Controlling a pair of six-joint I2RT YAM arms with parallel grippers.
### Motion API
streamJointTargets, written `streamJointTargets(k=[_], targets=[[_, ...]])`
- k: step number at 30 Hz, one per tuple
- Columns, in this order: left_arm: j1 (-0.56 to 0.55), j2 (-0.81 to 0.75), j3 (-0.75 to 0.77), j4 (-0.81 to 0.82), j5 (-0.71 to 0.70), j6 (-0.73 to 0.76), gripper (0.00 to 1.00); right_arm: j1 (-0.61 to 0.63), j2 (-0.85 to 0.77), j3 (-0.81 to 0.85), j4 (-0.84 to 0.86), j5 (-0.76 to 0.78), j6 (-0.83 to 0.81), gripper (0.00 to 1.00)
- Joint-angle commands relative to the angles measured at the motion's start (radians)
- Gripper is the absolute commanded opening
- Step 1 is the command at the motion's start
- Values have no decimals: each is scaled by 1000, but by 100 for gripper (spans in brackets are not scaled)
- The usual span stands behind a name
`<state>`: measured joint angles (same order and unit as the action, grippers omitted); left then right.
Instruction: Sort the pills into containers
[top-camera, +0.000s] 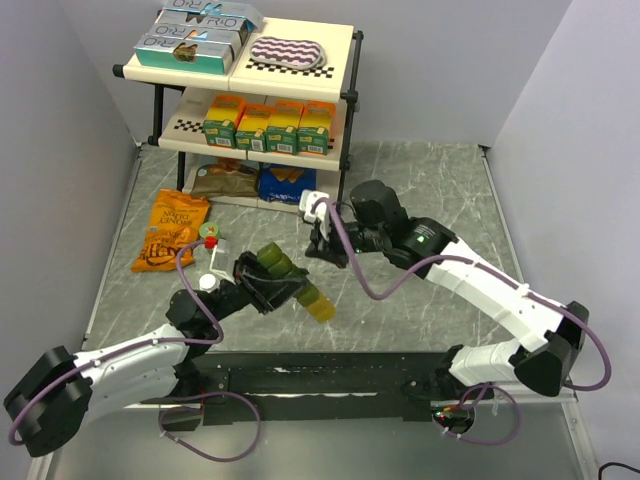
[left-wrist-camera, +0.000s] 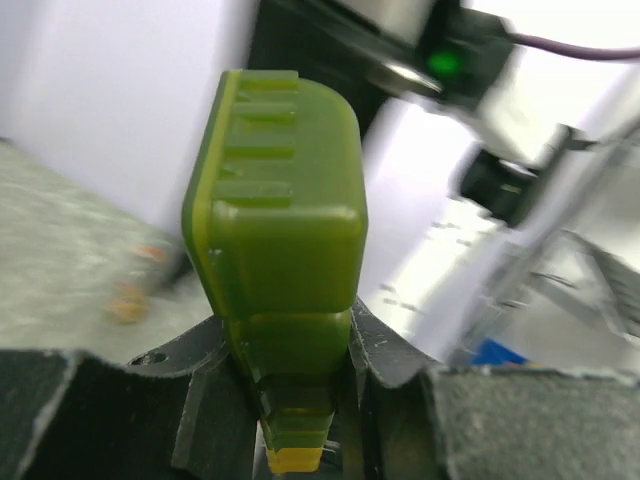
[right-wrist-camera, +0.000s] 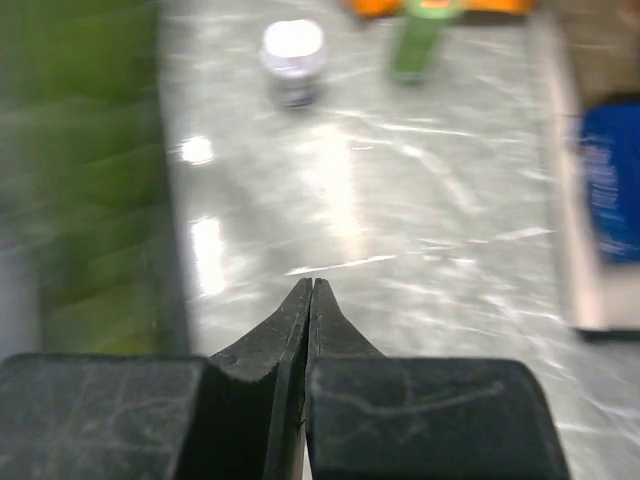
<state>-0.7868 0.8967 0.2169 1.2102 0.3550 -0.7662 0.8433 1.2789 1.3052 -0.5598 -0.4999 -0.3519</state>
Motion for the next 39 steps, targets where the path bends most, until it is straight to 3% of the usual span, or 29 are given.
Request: streamJointTargets(k=[1, 4, 6, 10, 12, 17, 21, 26, 39], targets=[[-61, 13, 27, 652, 47, -87, 1, -15, 37, -15, 173, 165, 24, 0], [-78, 24, 41, 646, 42, -61, 1, -16, 43, -15, 182, 158, 31, 0], [-78, 10, 53, 544, 71, -38, 1, -33, 42, -3, 170, 129, 34, 0], [-77, -74, 123, 167, 176, 82, 1, -117, 4, 52, 91, -24, 11, 0], [-75, -103, 144, -37, 176, 122, 1, -139, -28, 48, 37, -153, -27, 10], [-71, -176, 173, -193, 160, 205, 1, -168, -108, -17, -92, -360, -110, 32], [-60, -202, 202, -293, 205, 258, 1, -208, -136, 60, -175, -518, -143, 46], [-42, -211, 214, -296, 246, 285, 1, -191, -132, 72, -180, -689, -128, 55], [-34, -65, 294, -155, 302, 217, 1, -101, -90, 45, -100, -505, -81, 52]])
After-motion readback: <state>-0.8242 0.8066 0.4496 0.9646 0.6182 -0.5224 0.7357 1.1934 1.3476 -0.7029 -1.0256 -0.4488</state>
